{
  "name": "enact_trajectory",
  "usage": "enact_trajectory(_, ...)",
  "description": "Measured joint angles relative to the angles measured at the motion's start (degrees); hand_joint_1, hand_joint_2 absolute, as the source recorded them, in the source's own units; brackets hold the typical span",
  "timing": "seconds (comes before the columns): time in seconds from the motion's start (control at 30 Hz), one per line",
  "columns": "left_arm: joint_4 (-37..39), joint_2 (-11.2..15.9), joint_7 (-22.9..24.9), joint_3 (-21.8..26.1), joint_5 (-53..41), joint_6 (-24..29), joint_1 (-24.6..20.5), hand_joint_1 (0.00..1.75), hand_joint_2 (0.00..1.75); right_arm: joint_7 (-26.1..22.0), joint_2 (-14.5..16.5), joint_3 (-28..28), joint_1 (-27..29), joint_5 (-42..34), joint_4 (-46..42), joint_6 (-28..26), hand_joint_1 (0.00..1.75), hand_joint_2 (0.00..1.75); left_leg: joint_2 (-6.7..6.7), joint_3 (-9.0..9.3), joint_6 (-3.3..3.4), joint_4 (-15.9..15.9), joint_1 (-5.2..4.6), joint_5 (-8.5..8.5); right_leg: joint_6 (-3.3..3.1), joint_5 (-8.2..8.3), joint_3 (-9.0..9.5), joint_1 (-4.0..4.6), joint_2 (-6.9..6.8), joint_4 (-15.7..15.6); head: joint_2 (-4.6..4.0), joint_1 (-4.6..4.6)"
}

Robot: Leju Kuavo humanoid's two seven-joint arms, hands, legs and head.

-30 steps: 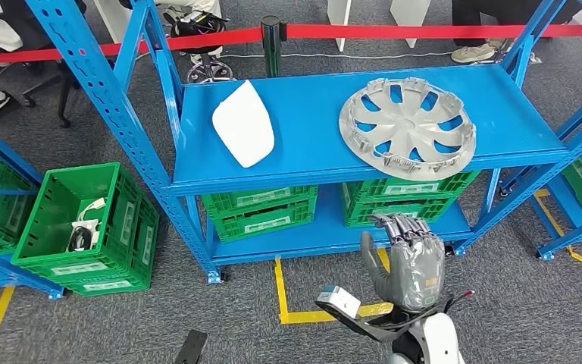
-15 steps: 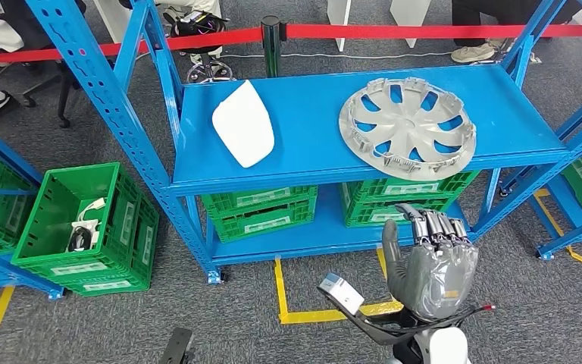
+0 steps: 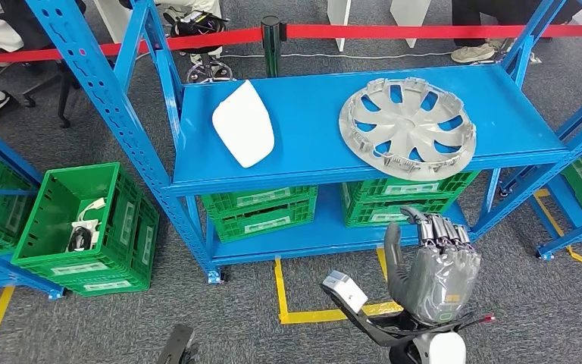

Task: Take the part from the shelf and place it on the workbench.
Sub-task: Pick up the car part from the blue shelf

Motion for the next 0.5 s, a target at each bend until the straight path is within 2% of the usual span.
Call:
enact_trajectory(0.23, -0.13, 0.02, 2.23, -0.38, -3.14, -1.1, -0.34, 0.0, 1.75, 1.32, -0.03, 1.88, 0.03, -0.16, 1.31, 0.0, 1.75, 1.75, 0.06, -0.01, 0.3, 0.11, -0.33, -0.17, 0.35, 0.02, 0.0, -0.33, -0.01, -0.07, 0.0, 0.01)
enact_trajectory(0.37, -0.16, 0.02, 2.67, -0.61, -3.56, -1.25, -0.38, 0.0, 1.75, 1.3, -0.01, 2.35, 0.08, -0.21, 1.93, 0.0, 1.75, 1.75, 0.05, 0.25, 1.04, -0.3, -0.21, -0.2, 0.99, 0.18, -0.07, -0.42, 0.01, 0.72, 0.0, -0.02)
enact_trajectory(0.43, -0.28, 0.01, 2.73, -0.61, -3.66, -1.31, -0.43, 0.0, 1.75, 1.3, -0.03, 2.51, 0.08, -0.24, 2.07, -0.01, 1.75, 1.75, 0.07, 0.96, 1.46, -0.66, 0.13, -0.22, 1.24, -1.29, -1.36, -0.42, 0.15, 3.92, -0.01, 0.03)
enact_trajectory(0.5, -0.47, 0.01, 2.86, -0.63, -3.82, -1.33, -0.48, 0.0, 1.75, 1.3, -0.04, 2.71, 0.23, -0.27, 2.27, -0.02, 1.75, 1.75, 0.1, 1.3, 1.68, -0.73, 0.19, -0.39, 1.48, -4.46, -5.0, -0.48, 0.26, 10.83, -0.01, 0.13)
